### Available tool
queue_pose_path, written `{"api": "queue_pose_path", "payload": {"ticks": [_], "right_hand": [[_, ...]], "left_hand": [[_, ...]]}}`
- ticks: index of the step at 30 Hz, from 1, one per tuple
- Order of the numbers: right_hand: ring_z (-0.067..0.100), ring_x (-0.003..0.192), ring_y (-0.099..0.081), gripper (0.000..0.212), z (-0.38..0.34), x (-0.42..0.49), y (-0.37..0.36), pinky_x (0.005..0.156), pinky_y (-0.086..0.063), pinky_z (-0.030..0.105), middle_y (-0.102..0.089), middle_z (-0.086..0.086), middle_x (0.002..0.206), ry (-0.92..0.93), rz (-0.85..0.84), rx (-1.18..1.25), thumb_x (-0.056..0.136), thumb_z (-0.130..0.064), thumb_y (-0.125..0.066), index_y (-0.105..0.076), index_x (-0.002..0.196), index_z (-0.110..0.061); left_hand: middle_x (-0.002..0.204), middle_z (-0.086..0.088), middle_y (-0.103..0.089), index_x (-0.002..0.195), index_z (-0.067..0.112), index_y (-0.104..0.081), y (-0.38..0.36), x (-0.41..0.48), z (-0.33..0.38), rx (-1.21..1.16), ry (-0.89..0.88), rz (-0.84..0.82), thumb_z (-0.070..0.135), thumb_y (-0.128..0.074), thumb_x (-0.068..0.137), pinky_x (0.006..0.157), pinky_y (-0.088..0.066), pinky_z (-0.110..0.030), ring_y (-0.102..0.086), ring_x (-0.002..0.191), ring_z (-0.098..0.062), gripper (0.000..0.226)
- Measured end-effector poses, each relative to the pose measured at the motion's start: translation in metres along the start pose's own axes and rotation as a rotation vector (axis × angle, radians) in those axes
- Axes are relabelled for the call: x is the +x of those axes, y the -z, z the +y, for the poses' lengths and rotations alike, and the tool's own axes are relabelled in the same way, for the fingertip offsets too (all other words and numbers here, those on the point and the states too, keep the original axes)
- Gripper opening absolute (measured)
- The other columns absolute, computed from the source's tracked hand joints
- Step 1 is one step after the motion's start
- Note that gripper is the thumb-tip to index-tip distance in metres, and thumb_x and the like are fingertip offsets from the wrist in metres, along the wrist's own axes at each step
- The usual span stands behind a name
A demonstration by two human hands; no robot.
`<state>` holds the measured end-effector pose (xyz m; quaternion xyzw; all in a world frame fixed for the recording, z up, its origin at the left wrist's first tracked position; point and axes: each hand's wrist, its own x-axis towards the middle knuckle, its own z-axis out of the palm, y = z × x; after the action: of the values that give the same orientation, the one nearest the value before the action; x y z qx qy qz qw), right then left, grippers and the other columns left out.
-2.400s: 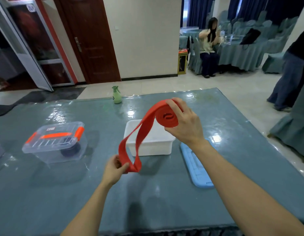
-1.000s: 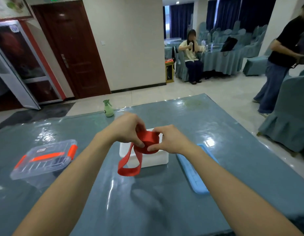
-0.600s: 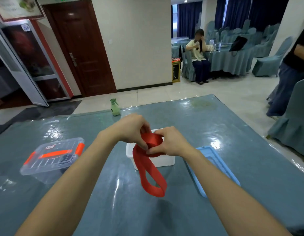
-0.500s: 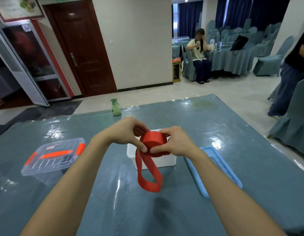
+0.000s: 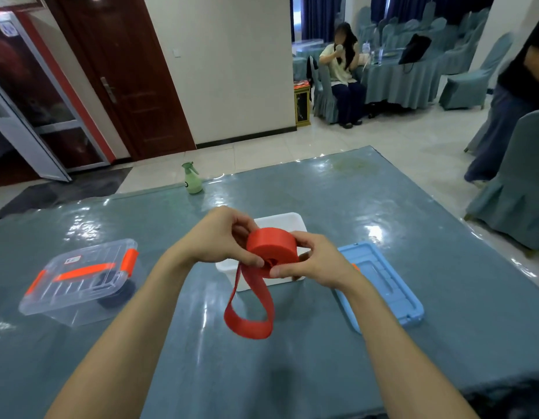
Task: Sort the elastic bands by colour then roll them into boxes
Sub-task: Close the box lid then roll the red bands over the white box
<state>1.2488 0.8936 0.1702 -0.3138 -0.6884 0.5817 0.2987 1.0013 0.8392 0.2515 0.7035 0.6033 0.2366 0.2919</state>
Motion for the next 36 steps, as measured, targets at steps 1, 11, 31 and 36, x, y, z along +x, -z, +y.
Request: {"api": "queue_pose_path", "payload": {"ticks": [1, 11, 31, 36], "right_hand": [[0.014, 0.075, -0.078, 0.082, 0.002, 0.0, 0.003, 0.063, -0.062, 0.032, -0.078, -0.009, 0.114, -0.032, -0.001, -0.106, 0.051, -0.053, -0.107, -0.074, 0.125, -0.041], [0.01, 0.049, -0.064, 0.041, 0.026, 0.022, 0.02, 0.048, -0.052, 0.024, -0.068, -0.006, 0.062, 0.043, 0.08, -0.312, 0.06, -0.053, -0.098, -0.077, 0.084, -0.028], [0.015, 0.055, -0.075, 0.056, 0.039, 0.064, 0.07, 0.056, -0.065, 0.044, -0.076, -0.017, 0.085, 0.032, -0.13, -0.345, 0.053, -0.062, -0.1, -0.073, 0.098, -0.043], [0.029, 0.055, -0.076, 0.039, 0.047, 0.07, 0.07, 0.056, -0.064, 0.04, -0.079, 0.0, 0.077, 0.049, -0.093, -0.111, 0.062, -0.045, -0.104, -0.08, 0.09, -0.03]], "left_hand": [[0.086, 0.005, -0.083, 0.096, 0.022, -0.08, 0.0, 0.006, 0.006, 0.18, -0.014, -0.029, 0.031, -0.108, 0.059, 0.084, -0.067, -0.041, -0.081, 0.083, -0.017, 0.047], [0.102, 0.014, -0.08, 0.115, 0.032, -0.079, -0.013, 0.047, 0.019, 0.401, 0.068, -0.176, 0.049, -0.104, 0.058, 0.092, -0.063, -0.035, -0.076, 0.098, -0.009, 0.065], [0.055, 0.007, -0.053, 0.061, 0.03, -0.055, -0.046, 0.103, 0.04, 0.835, 0.043, -0.087, 0.059, -0.094, 0.053, 0.052, -0.039, -0.031, -0.05, 0.057, -0.01, 0.05], [0.079, 0.015, -0.071, 0.094, 0.035, -0.074, -0.031, 0.094, 0.03, 0.665, 0.152, -0.051, 0.071, -0.091, 0.048, 0.071, -0.059, -0.037, -0.065, 0.079, -0.005, 0.061]]}}
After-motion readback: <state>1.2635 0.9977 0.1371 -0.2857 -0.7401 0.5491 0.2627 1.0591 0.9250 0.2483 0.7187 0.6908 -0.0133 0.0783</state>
